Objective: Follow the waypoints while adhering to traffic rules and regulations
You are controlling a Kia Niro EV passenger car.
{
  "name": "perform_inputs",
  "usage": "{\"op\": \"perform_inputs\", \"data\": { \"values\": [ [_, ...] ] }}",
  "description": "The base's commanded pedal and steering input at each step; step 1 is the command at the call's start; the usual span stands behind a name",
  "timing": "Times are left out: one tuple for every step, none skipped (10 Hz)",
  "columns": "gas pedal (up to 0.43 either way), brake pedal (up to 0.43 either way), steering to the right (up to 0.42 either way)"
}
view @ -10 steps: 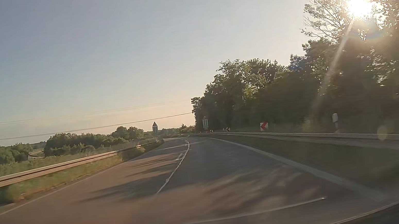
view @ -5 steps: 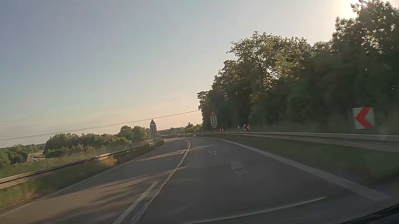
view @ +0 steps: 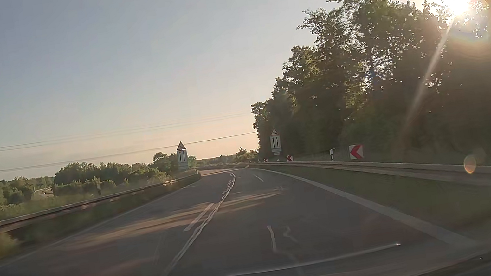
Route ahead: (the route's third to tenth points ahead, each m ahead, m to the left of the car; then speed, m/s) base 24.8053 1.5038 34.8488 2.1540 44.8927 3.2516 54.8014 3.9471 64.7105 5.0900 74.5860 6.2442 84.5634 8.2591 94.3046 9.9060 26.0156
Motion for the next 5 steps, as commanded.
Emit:
{"op": "perform_inputs", "data": {
  "values": [
    [0.000, 0.000, -0.015],
    [0.000, 0.000, -0.015],
    [0.000, 0.000, -0.015],
    [0.000, 0.000, -0.015],
    [0.000, 0.000, -0.015]
  ]
}}
